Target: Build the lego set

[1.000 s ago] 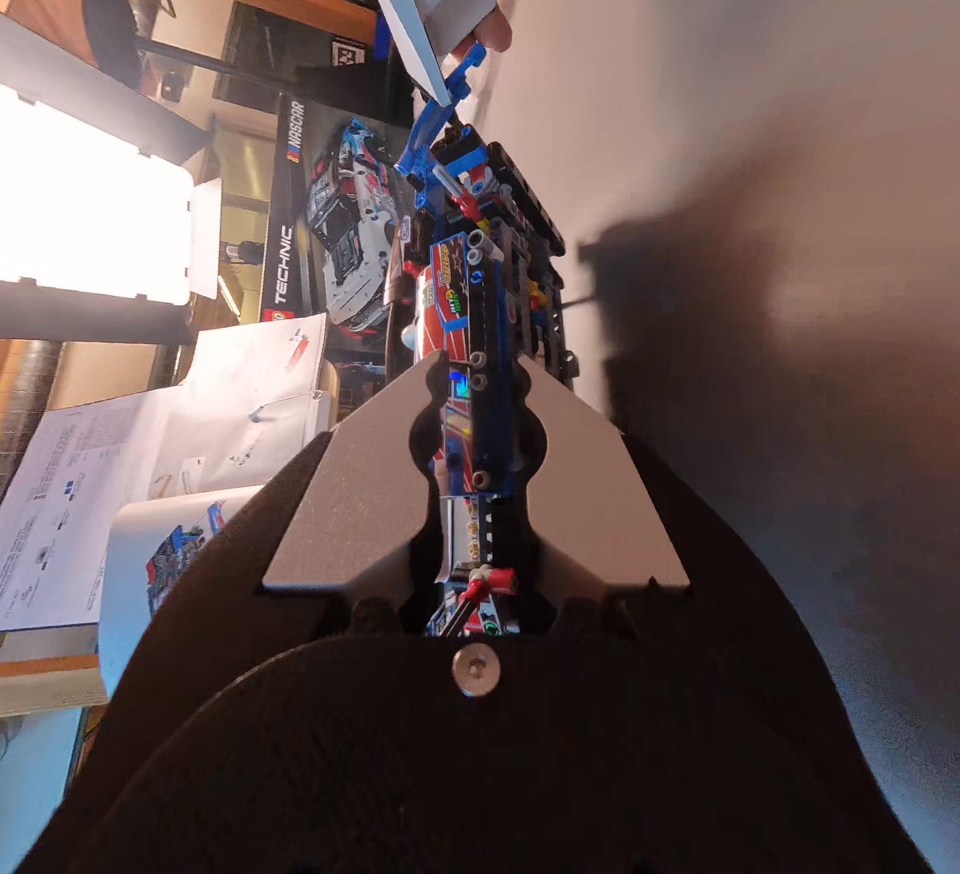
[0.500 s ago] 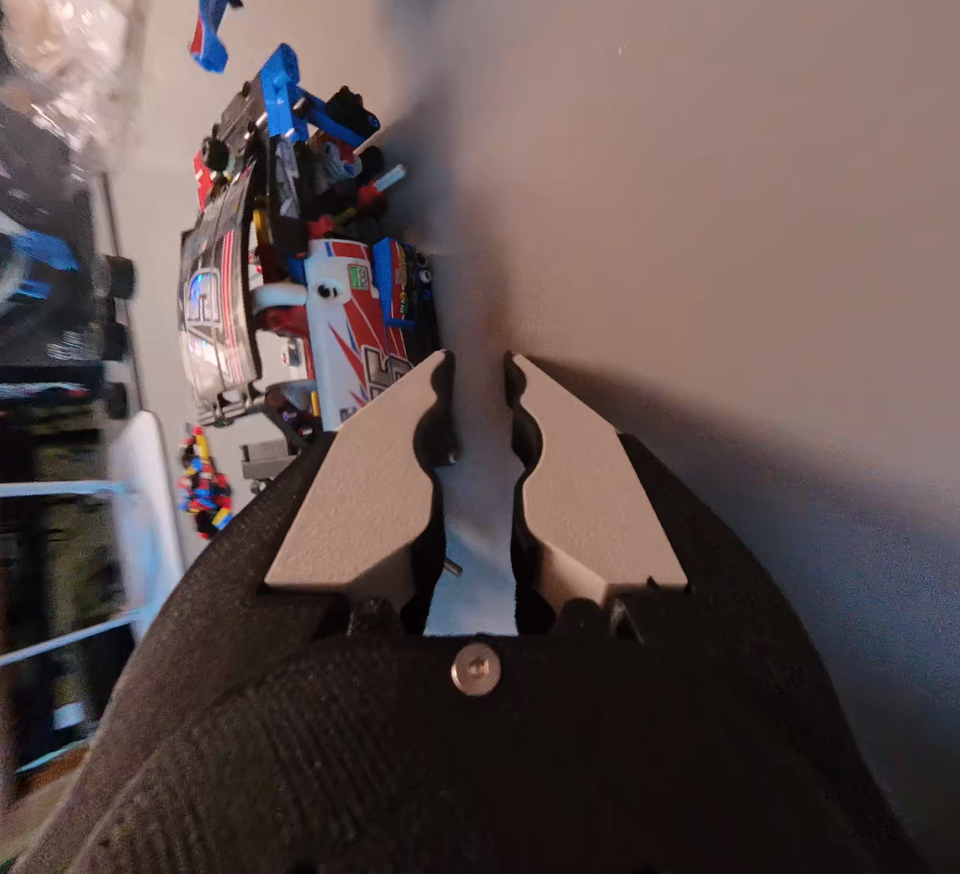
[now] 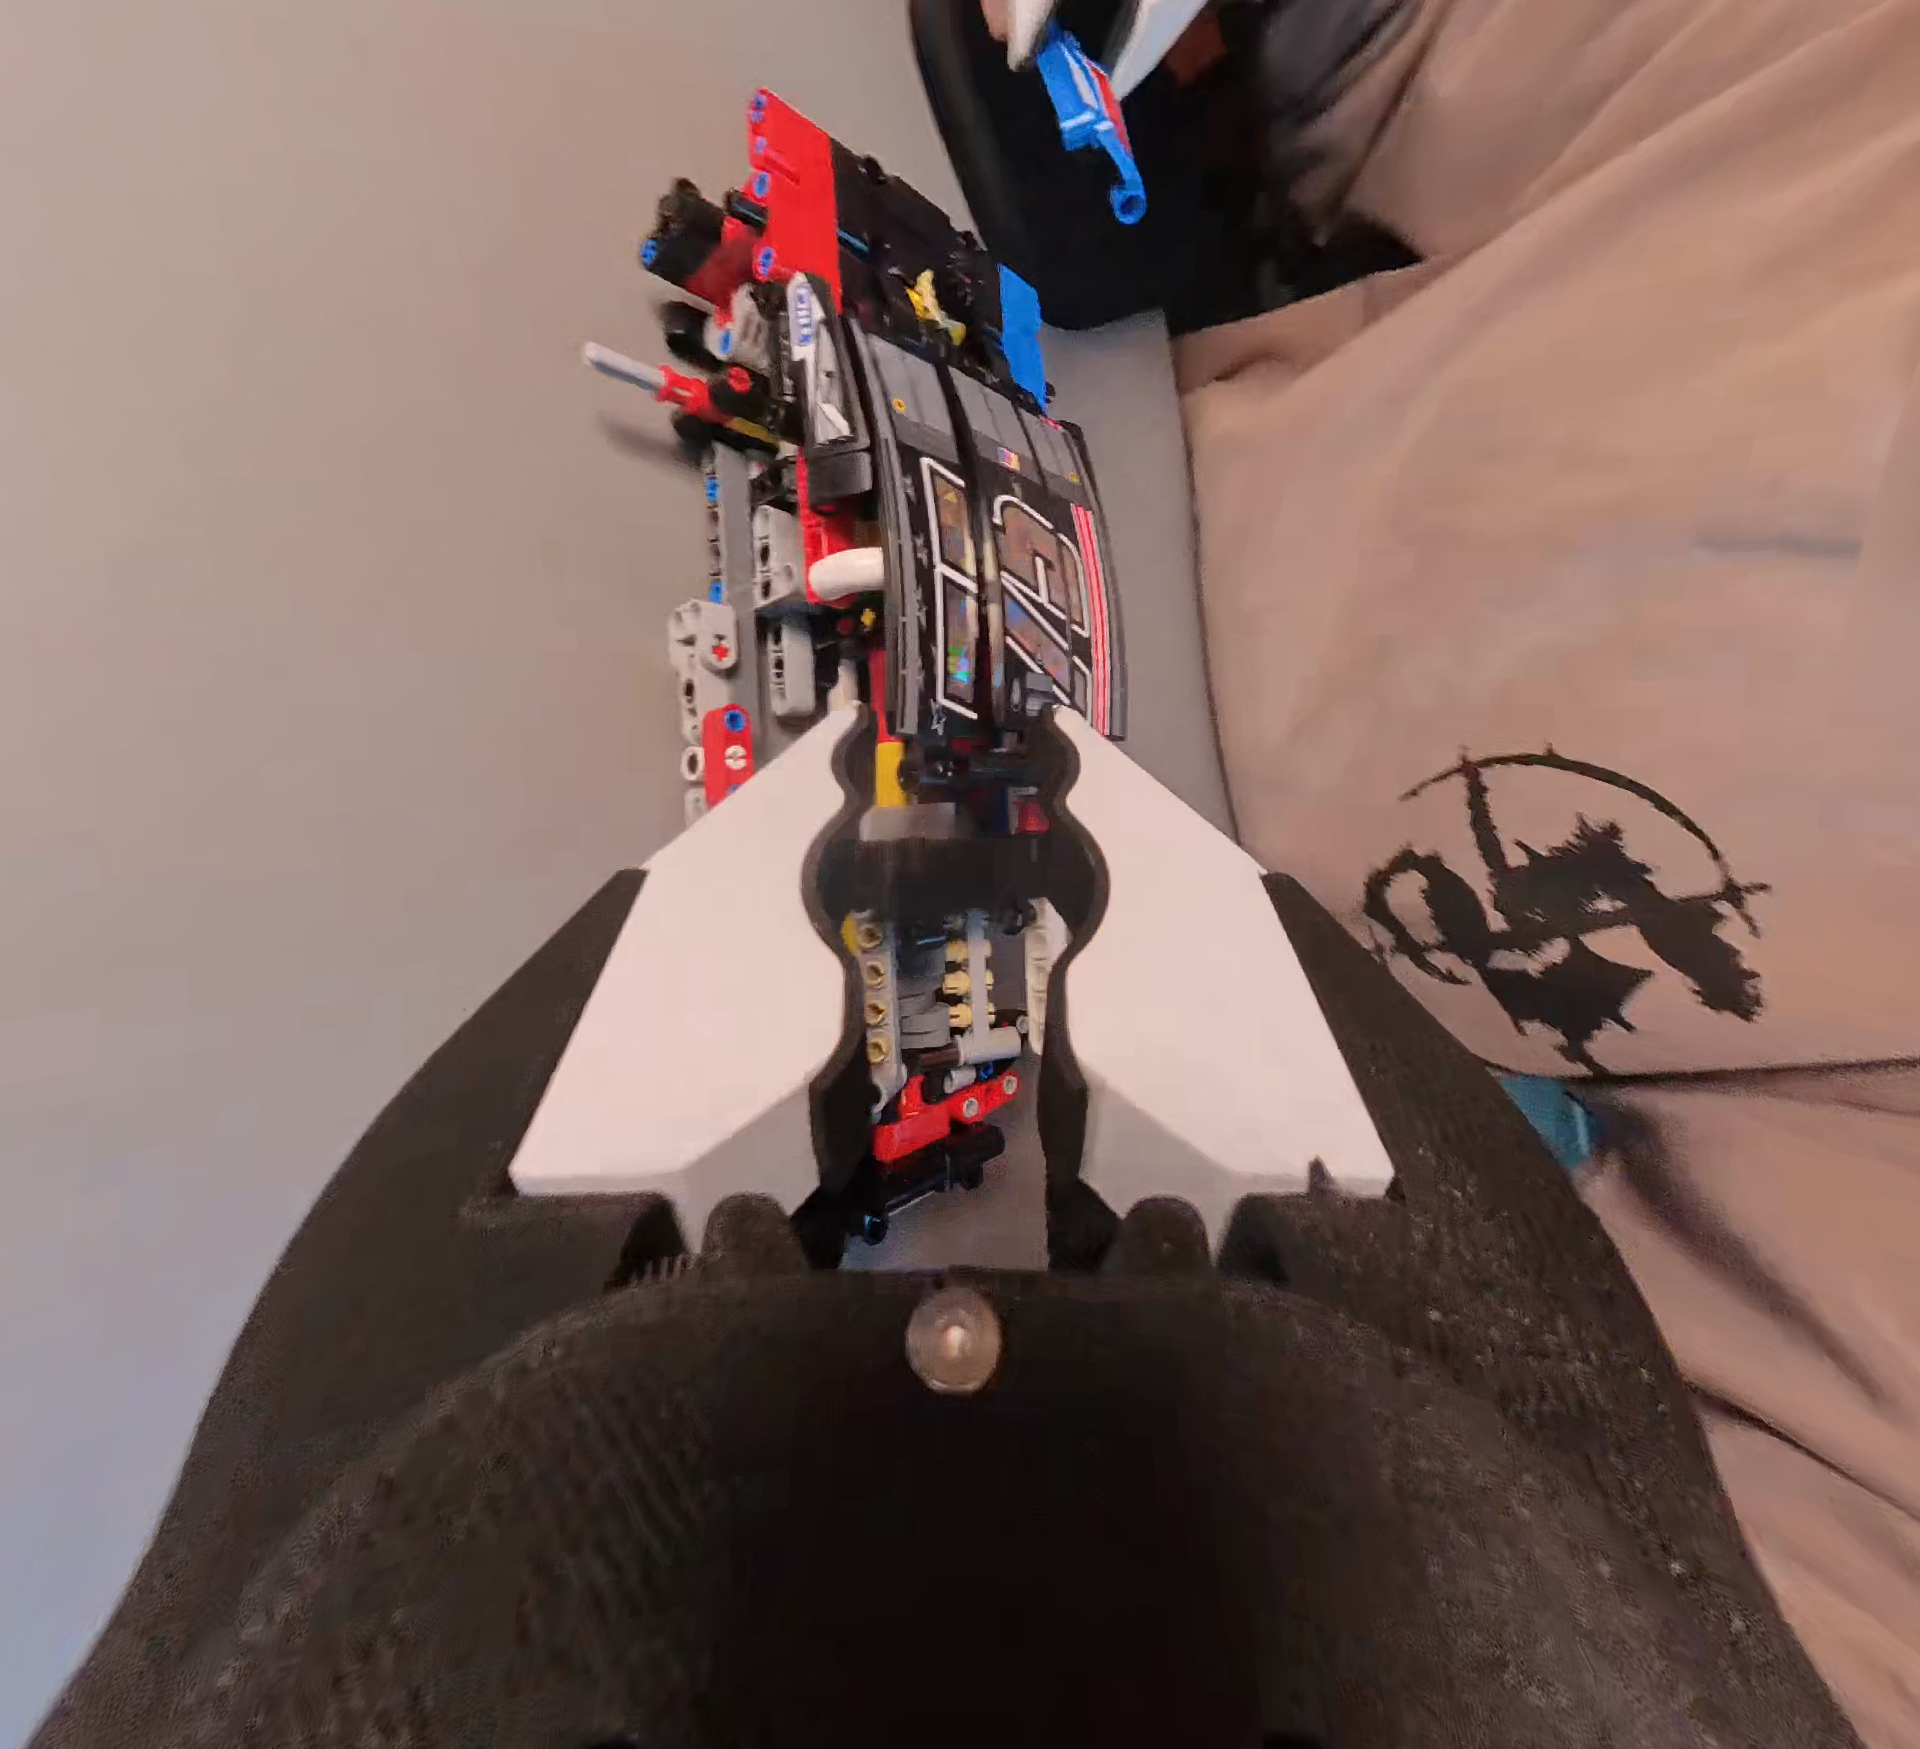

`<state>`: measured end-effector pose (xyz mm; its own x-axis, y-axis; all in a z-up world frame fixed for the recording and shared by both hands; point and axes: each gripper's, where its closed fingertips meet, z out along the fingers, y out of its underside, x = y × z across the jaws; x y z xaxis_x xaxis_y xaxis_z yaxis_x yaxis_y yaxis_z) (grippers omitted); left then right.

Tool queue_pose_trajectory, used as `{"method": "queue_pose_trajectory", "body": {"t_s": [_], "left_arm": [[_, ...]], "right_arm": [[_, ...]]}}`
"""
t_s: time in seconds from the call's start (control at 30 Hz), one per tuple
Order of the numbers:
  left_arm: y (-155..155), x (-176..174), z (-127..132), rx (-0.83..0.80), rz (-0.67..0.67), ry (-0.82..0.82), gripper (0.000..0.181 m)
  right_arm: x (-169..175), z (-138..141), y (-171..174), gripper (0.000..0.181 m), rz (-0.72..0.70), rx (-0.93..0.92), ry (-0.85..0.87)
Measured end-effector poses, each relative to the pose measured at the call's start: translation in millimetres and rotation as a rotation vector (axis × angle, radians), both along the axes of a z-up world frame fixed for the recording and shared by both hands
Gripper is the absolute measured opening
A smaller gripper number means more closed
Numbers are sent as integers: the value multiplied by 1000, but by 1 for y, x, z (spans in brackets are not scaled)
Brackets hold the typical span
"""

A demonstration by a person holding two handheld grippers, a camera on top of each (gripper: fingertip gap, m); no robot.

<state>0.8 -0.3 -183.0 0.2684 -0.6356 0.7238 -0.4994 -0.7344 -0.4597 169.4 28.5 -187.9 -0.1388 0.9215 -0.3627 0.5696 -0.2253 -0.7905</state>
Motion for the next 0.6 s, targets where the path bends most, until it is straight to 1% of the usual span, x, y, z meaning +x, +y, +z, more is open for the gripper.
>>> {"method": "queue_pose_trajectory", "body": {"t_s": [0.03,0.17,0.3,0.43,0.53,0.6], "left_arm": [[-3,2,1,-30,-37,-15,26],[1,5,-2,-68,-96,10,5],[4,6,7,-109,-141,15,4],[8,24,37,-132,-130,-33,5],[18,45,57,-90,-89,-34,8],[25,61,66,-65,-49,-39,9]], "right_arm": [[3,0,1,15,-8,-9,3],[10,0,6,15,-26,-35,27],[6,3,9,15,-20,-57,62],[2,3,8,15,-2,-67,84],[0,6,9,15,4,-61,107],[0,10,11,15,0,-56,127]]}}
